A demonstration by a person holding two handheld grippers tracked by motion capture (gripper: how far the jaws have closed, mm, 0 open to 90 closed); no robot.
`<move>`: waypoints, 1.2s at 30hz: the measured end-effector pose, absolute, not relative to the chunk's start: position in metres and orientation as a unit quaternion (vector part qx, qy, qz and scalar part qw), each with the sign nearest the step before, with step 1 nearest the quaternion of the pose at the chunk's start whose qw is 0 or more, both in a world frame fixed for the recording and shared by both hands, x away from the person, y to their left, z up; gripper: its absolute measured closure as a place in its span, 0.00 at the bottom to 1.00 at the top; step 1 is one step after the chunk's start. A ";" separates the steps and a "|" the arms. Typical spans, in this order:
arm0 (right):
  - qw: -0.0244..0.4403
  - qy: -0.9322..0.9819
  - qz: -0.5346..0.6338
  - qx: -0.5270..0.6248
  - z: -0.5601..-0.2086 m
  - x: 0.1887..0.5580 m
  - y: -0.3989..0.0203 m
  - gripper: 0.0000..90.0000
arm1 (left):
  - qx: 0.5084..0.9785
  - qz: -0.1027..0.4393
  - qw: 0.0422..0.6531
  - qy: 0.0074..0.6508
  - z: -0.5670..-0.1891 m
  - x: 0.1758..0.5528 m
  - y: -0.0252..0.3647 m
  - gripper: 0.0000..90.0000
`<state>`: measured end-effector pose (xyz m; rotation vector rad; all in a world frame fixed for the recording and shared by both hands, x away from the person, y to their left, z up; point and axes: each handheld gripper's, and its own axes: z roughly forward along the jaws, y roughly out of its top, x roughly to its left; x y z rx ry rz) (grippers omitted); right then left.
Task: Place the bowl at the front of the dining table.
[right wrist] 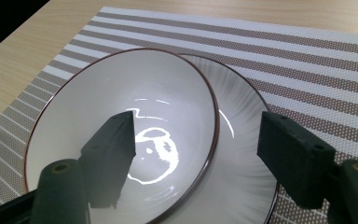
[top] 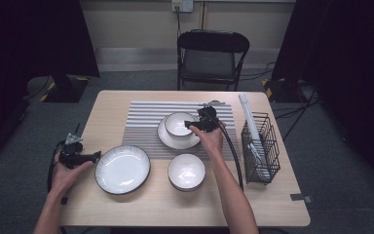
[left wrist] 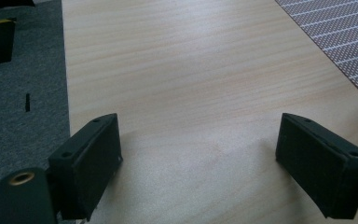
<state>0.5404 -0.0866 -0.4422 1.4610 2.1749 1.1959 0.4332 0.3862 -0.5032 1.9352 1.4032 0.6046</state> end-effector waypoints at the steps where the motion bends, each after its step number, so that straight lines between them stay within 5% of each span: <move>1: 0.130 0.749 0.412 0.503 -0.442 0.540 -0.087 0.31 | 0.740 0.231 0.332 0.537 -0.503 0.433 0.386 0.15; 36: 0.141 0.748 0.452 0.465 -0.411 0.491 -0.092 0.41 | 0.740 0.232 0.331 0.537 -0.503 0.433 0.386 0.15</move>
